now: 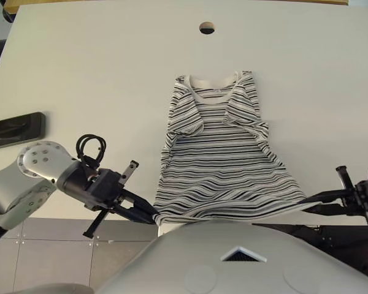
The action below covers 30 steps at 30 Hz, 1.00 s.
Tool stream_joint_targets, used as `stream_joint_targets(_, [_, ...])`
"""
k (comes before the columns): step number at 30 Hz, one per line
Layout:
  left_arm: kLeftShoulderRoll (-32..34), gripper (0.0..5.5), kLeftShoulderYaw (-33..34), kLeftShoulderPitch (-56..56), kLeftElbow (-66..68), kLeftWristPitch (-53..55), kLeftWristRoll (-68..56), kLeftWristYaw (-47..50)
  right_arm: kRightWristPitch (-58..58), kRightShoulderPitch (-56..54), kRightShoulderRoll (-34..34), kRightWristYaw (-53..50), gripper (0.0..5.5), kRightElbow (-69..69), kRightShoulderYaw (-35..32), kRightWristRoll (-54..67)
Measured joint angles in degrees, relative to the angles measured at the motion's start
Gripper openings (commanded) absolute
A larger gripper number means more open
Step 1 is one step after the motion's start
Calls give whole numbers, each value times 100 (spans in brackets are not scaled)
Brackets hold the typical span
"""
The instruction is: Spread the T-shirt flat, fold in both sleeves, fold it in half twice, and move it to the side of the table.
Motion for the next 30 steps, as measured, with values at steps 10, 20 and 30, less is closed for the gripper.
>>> stream_joint_targets(10, [-2145,11,1342,-934,1586,267,757,916,-372,-2252,1551,-1373,10,746,459,-1236])
stream_joint_targets(20, [-4319,11,1351,-3153,5508,-1324,4010,2515,-2111,-5169,2971,-3136,10,4244,1801,-4325])
stream_joint_targets(30, [-5106,11,1299,-4566,8550,-2176,5489,3188,-3061,-6950,3804,-4106,10,7632,2337,-5425])
